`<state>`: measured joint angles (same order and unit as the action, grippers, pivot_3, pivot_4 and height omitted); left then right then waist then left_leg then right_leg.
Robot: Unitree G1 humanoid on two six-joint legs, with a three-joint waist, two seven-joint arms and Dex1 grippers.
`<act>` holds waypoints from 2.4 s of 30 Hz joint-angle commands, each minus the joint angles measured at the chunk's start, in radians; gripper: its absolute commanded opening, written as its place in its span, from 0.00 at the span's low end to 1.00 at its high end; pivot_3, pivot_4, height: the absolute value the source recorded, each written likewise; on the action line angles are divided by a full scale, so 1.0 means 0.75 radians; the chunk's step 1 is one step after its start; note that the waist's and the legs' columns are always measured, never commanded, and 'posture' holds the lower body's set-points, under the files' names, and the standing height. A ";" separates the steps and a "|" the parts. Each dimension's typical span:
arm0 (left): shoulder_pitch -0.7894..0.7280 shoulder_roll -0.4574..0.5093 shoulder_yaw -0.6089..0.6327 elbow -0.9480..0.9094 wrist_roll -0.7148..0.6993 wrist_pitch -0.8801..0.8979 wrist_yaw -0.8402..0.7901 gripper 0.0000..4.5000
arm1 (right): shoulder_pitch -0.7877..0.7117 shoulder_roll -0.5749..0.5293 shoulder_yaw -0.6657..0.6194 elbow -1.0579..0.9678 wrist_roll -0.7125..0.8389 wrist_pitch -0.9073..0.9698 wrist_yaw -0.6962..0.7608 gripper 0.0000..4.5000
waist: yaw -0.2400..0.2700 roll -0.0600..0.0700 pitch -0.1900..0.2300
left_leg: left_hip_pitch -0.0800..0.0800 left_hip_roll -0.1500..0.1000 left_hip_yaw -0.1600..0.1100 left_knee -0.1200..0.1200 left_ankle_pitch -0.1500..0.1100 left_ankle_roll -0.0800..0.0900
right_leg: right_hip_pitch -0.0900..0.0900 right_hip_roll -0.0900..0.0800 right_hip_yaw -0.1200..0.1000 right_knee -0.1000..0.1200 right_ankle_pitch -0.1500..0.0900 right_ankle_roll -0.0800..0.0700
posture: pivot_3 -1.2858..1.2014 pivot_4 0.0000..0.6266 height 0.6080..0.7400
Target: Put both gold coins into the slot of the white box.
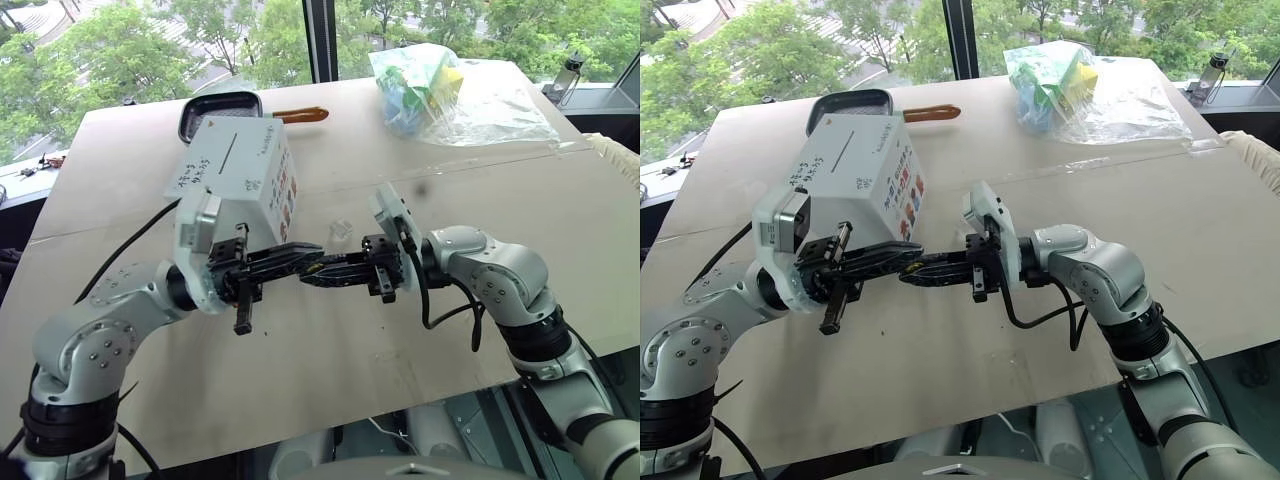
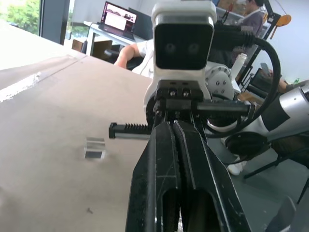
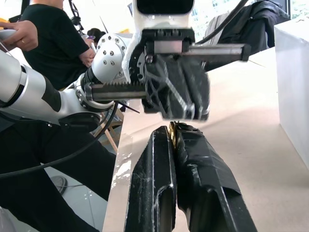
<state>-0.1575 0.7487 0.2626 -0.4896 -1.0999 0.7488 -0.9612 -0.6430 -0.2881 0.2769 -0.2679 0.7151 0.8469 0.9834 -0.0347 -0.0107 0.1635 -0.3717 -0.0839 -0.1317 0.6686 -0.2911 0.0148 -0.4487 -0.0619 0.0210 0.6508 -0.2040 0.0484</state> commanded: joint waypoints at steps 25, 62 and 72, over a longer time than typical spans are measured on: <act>0.065 0.055 -0.053 -0.053 0.088 -0.041 -0.072 0.02 | -0.020 0.003 -0.003 -0.062 0.035 -0.011 -0.002 0.00 | -0.001 0.000 0.000 | 0.000 0.000 0.000 0.000 0.000 0.000 | 0.000 0.000 0.000 0.000 0.000 0.000 | 0.52 0.24 0.85; 0.030 0.128 -0.213 0.062 0.246 -0.043 -0.157 0.52 | -0.049 0.021 -0.008 -0.051 0.041 0.013 -0.008 0.00 | -0.001 0.000 0.000 | 0.000 0.000 0.000 0.000 0.000 0.000 | 0.000 0.000 0.000 0.000 0.000 0.000 | 0.52 0.24 0.85; 0.025 0.125 -0.215 0.094 0.229 -0.028 -0.153 0.01 | -0.038 0.028 -0.009 -0.058 0.044 0.015 -0.025 0.00 | -0.001 0.000 0.000 | 0.000 0.000 0.000 0.000 0.000 0.000 | 0.000 0.000 0.000 0.000 0.000 0.000 | 0.52 0.24 0.85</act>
<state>-0.1578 0.8368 0.1508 -0.4204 -0.9572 0.6919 -1.0734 -0.6372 -0.3040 0.3135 -0.2330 0.7021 0.8945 0.9564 -0.0355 -0.0106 0.1636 -0.3717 -0.0839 -0.1317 0.6686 -0.2911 0.0148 -0.4488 -0.0620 0.0209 0.6509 -0.2040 0.0484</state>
